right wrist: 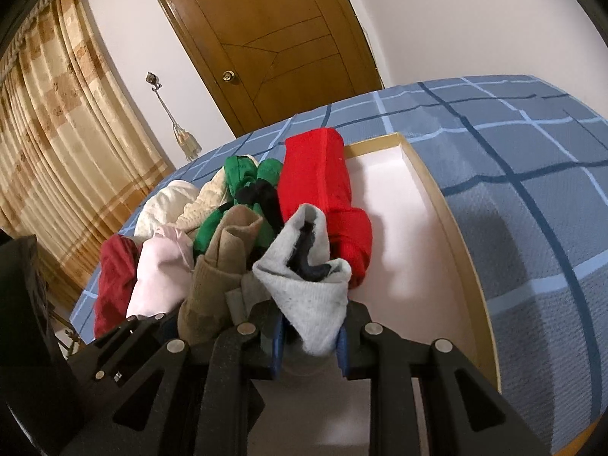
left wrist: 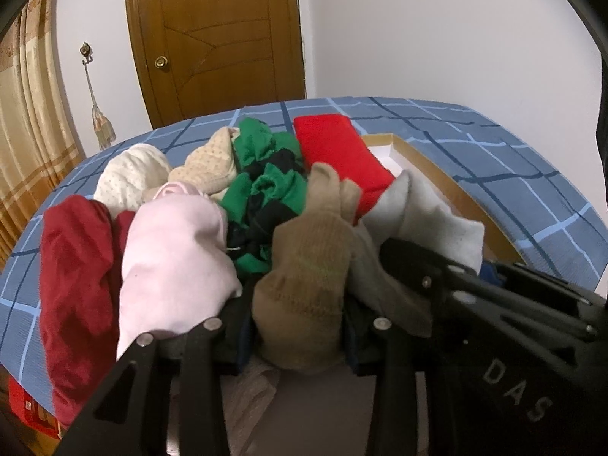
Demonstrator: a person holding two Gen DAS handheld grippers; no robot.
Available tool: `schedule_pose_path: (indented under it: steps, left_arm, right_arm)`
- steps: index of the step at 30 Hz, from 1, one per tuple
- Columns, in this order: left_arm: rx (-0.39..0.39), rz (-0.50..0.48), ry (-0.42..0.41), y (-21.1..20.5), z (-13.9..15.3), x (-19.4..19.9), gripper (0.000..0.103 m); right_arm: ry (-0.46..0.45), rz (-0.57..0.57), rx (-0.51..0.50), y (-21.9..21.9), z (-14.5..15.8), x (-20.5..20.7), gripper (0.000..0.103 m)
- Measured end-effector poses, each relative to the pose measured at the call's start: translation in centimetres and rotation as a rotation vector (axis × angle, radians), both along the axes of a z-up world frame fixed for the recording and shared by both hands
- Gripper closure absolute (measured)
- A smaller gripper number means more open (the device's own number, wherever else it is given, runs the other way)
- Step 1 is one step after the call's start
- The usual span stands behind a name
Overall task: Take underwear out of drawer
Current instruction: 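Lower the beige glove and grey sock into the tray beside the red garment, then open both grippers to release the glove and sock in the tray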
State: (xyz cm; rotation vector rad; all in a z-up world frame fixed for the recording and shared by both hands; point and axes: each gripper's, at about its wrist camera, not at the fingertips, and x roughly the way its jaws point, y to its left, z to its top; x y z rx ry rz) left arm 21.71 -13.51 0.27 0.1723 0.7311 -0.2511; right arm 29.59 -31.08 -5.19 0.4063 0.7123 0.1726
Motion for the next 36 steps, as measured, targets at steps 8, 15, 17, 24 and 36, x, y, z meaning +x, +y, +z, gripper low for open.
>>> schedule_pose_path:
  steps: [8, 15, 17, 24, 36]
  left_arm:
    - [0.029, 0.014, -0.037, 0.2, 0.2, -1.0, 0.032]
    - [0.033, 0.011, -0.087, 0.6, 0.6, -2.7, 0.005]
    - [0.041, 0.008, -0.096, 0.6, 0.4, -3.0, 0.004]
    - [0.042, 0.001, -0.124, 0.6, 0.3, -3.9, 0.004]
    - [0.006, 0.060, -0.199, 2.8, 2.3, -5.1, 0.000]
  right_arm:
    - [0.022, -0.012, 0.054, -1.1, 0.0, -1.3, 0.067]
    - [-0.061, 0.005, 0.065, -1.0, 1.1, -4.4, 0.047]
    - [-0.068, 0.003, 0.041, -0.8, 1.1, -4.7, 0.046]
    - [-0.086, -0.007, 0.001, -0.5, 1.2, -5.6, 0.046]
    - [-0.180, 0.047, -0.002, -0.4, 3.4, -4.8, 0.045]
